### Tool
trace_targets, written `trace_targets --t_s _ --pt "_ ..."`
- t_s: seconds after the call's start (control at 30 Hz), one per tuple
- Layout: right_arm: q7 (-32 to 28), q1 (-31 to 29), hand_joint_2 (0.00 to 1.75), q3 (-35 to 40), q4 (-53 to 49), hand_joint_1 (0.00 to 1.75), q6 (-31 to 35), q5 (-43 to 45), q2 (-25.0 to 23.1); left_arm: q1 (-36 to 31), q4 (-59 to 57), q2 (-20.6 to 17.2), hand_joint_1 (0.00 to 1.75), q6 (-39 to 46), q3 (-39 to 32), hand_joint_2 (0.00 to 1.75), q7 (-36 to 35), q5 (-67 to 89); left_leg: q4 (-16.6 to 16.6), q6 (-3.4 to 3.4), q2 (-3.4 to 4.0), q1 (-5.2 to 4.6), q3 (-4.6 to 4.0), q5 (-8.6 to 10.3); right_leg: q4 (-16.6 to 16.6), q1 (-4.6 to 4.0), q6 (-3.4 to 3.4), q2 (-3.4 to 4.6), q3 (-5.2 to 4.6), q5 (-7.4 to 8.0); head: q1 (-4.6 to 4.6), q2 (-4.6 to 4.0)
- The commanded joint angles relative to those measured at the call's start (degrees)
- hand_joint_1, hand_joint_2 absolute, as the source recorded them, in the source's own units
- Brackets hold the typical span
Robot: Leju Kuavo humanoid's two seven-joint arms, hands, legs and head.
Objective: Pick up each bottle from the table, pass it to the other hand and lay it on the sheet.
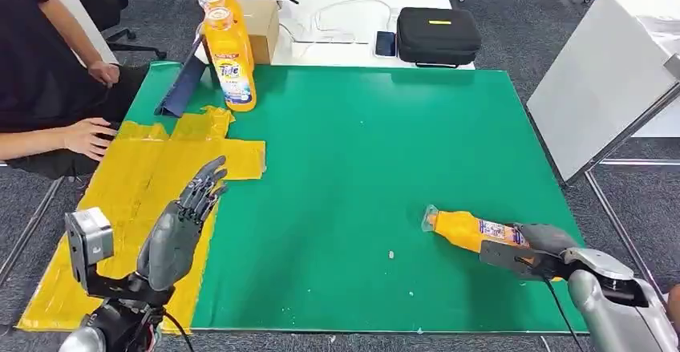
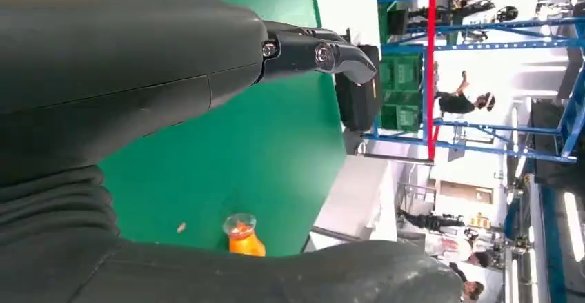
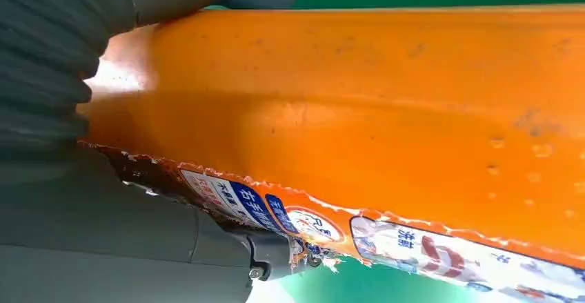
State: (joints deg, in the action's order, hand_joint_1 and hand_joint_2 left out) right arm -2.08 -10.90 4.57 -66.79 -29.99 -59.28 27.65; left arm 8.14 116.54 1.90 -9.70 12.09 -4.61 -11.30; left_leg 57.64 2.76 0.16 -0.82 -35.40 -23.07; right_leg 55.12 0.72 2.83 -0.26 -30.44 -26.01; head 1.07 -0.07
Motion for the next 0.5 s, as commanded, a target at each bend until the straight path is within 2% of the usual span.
trace_targets --t_s 0.03,0.17,0.23,0.27,0.3,0.4,0.43,0.5 --pt "0.2 2.0 1.75 -1.7 1.0 1.75 3.1 3.6 -3.9 1.0 -2.7 -1.1 0.00 -0.3 -1.1 0.00 0.6 0.2 -0.1 -0.27 -0.14 0.10 0.09 0.03 -0.1 -0.08 -0.17 -0.10 0.13 0.03 0.00 0.00" --pt "6.4 0.2 1.75 -11.2 -16.8 1.75 7.3 13.3 -16.7 5.4 1.9 -0.1 0.00 0.2 -1.8 0.00 -0.2 1.2 0.0 -0.29 0.37 0.08 0.04 -0.06 0.0 -0.08 -0.20 0.41 -0.08 0.07 -0.04 0.02" --pt "9.8 -2.3 1.75 -12.6 -26.2 1.75 7.6 17.4 -22.3 6.7 2.7 0.7 0.00 0.0 -1.1 0.00 -0.2 1.3 0.0 -0.29 0.55 0.04 -0.03 -0.10 0.1 -0.09 -0.14 0.58 0.42 0.11 -0.04 0.00" --pt "10.7 -3.1 1.75 -13.1 -29.6 1.75 7.8 20.2 -24.9 7.0 2.8 1.1 0.00 0.0 -0.7 0.00 -0.1 1.2 0.0 -0.26 0.77 -0.03 -0.21 -0.03 0.2 -0.05 0.00 0.77 0.17 0.22 0.00 0.02" --pt "12.8 -4.2 1.75 -12.6 -33.4 1.75 7.5 22.3 -27.5 6.3 1.8 -1.8 0.00 0.0 -0.3 0.00 0.3 0.7 0.1 -0.37 0.97 -0.04 -0.30 -0.07 0.4 -0.04 -0.06 0.97 -0.02 0.27 0.00 0.00" --pt "14.7 -5.5 1.75 -8.4 -38.9 1.75 7.7 25.5 -30.8 5.0 0.2 -2.1 0.00 -1.2 -1.5 0.00 2.0 -2.7 0.0 -0.38 0.81 -0.07 -0.42 0.14 0.4 -0.05 -0.12 0.70 -0.19 0.32 0.02 0.00" --pt "15.0 -5.6 1.75 -6.6 -39.5 1.75 7.6 25.5 -31.1 4.6 0.3 -1.8 0.00 -1.4 -1.5 1.75 2.1 -3.5 0.0 -0.47 0.82 -0.04 -0.41 0.14 0.4 -0.07 -0.17 0.66 -0.20 0.29 0.00 0.00" --pt "15.2 -5.5 1.75 -3.3 -39.7 1.75 8.2 26.0 -32.8 3.7 0.6 -1.2 0.00 -1.3 -1.0 1.75 1.8 -7.3 0.0 -0.50 0.62 0.05 -0.40 0.24 0.4 -0.11 -0.19 0.46 -0.28 0.25 0.02 0.00"
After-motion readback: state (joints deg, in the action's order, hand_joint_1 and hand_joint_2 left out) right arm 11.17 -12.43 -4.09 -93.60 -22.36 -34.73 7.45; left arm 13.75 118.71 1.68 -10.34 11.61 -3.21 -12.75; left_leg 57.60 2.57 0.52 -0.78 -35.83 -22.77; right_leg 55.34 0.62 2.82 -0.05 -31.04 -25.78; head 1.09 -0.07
